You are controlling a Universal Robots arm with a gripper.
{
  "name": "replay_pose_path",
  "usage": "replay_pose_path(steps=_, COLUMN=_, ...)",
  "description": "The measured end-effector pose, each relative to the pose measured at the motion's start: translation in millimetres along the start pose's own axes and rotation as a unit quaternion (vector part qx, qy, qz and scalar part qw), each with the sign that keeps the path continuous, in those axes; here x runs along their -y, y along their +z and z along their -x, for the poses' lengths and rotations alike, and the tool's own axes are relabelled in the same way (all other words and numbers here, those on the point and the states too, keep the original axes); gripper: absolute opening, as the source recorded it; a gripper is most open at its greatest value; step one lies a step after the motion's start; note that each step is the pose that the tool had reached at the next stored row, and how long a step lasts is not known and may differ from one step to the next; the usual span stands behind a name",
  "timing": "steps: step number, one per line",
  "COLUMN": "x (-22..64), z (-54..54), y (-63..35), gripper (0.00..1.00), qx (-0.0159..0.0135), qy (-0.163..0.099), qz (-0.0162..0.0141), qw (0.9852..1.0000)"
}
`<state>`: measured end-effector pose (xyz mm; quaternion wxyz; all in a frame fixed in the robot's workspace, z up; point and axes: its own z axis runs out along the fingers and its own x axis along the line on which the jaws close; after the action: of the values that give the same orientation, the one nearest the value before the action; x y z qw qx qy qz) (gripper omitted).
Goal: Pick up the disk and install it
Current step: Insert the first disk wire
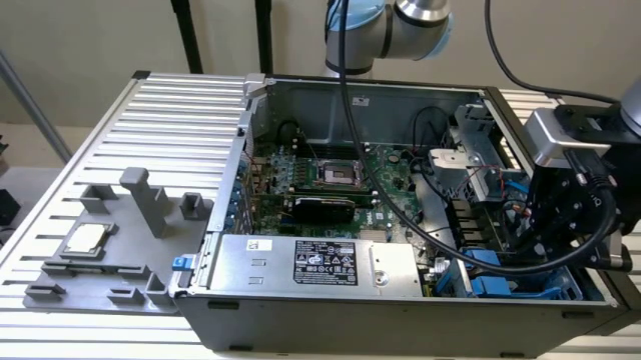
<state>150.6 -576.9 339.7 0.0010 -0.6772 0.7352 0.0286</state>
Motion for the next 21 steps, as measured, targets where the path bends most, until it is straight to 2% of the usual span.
replay_pose_path(steps=14, x=-2.1, z=0.7, y=2.3, gripper=0.16, qx=-0.0106, qy=-0.003, qz=-0.001, qw=0.9999)
replay_pose_path(steps=21, x=0.1, z=4.1, y=4.5, gripper=0.16, qx=-0.0145, qy=-0.005, qz=-0.0011, qw=0.9999)
